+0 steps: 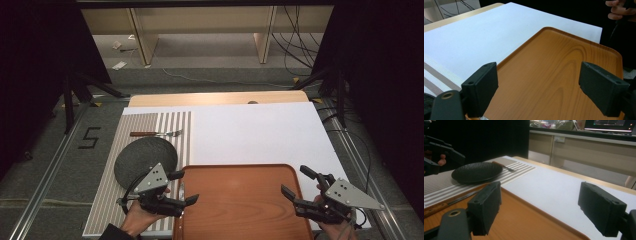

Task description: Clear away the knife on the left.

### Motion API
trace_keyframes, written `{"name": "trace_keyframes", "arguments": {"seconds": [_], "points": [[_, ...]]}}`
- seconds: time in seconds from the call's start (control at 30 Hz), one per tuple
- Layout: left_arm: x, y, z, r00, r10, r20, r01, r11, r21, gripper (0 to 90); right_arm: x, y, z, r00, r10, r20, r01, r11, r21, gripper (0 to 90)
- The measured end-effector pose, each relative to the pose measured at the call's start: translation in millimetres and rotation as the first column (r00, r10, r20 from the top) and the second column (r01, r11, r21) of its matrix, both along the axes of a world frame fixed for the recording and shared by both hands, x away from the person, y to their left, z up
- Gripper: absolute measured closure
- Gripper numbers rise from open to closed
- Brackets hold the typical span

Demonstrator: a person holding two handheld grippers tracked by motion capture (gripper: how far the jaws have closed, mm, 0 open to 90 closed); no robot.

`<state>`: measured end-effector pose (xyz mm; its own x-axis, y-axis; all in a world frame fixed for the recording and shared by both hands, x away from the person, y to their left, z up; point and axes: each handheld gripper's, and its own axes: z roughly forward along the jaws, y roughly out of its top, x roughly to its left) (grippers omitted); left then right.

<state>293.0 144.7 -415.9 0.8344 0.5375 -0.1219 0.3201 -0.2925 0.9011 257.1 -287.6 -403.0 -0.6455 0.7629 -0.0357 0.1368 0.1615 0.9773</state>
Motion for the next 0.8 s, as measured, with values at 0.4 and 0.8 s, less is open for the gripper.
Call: {"name": "trace_keyframes", "arguments": {"seconds": [0.4,0.8], "points": [[-7.4,4.6,-4.1,0.9995,0.028,0.017,-0.027,0.9996,-0.009,15.8,-0.8,0.2,0.4,1.0,0.001,-0.001,-0.001,1.0,-0.001,19.8],[-5.9,4.3,-3.7,0.9991,0.035,0.025,-0.034,0.9991,-0.024,15.8,-0.6,0.6,0.1,1.0,0.003,0.001,-0.003,1.0,0.0,19.8]]}}
